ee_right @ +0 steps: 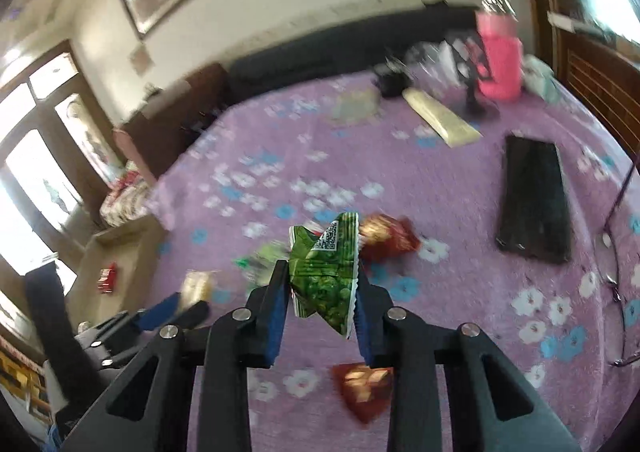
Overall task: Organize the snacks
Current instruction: 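Grasp cream biscuit packet with left gripper while right grasps green triangular packet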
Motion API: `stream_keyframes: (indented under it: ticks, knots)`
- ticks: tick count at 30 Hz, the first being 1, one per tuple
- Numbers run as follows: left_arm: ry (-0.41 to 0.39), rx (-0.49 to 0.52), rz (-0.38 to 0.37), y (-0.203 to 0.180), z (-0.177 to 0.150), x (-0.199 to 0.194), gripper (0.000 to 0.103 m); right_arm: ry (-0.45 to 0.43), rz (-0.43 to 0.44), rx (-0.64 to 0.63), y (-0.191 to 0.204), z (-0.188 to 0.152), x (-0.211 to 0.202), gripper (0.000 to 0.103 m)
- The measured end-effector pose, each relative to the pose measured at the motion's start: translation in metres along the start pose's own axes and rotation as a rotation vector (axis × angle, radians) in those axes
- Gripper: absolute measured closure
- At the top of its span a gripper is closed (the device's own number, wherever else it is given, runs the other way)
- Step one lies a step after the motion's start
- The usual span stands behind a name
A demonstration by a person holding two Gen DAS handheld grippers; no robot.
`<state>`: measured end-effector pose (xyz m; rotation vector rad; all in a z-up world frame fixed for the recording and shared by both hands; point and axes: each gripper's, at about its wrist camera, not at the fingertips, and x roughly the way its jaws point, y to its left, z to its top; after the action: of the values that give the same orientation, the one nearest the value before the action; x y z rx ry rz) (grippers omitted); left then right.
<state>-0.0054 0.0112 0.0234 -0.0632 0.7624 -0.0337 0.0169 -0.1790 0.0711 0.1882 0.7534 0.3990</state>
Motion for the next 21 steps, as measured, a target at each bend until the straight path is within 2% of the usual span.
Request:
stream_keyframes:
  ticks: [4,8,21]
  knots:
    - [-0.088,0.028,0.037,-0.004,0.001,-0.014,0.068,-0.005,0.017,-0.067,0.022,-0.008,0.003,0.075]
    - [-0.142,0.04,0.075,-0.001,0.003,-0.023,0.068,-0.004,0.012,-0.092,0.029,-0.011,0.007,0.075]
    - [-0.161,0.031,0.135,0.006,0.004,-0.023,0.068,0.015,0.009,-0.086,0.025,-0.015,0.016,0.075]
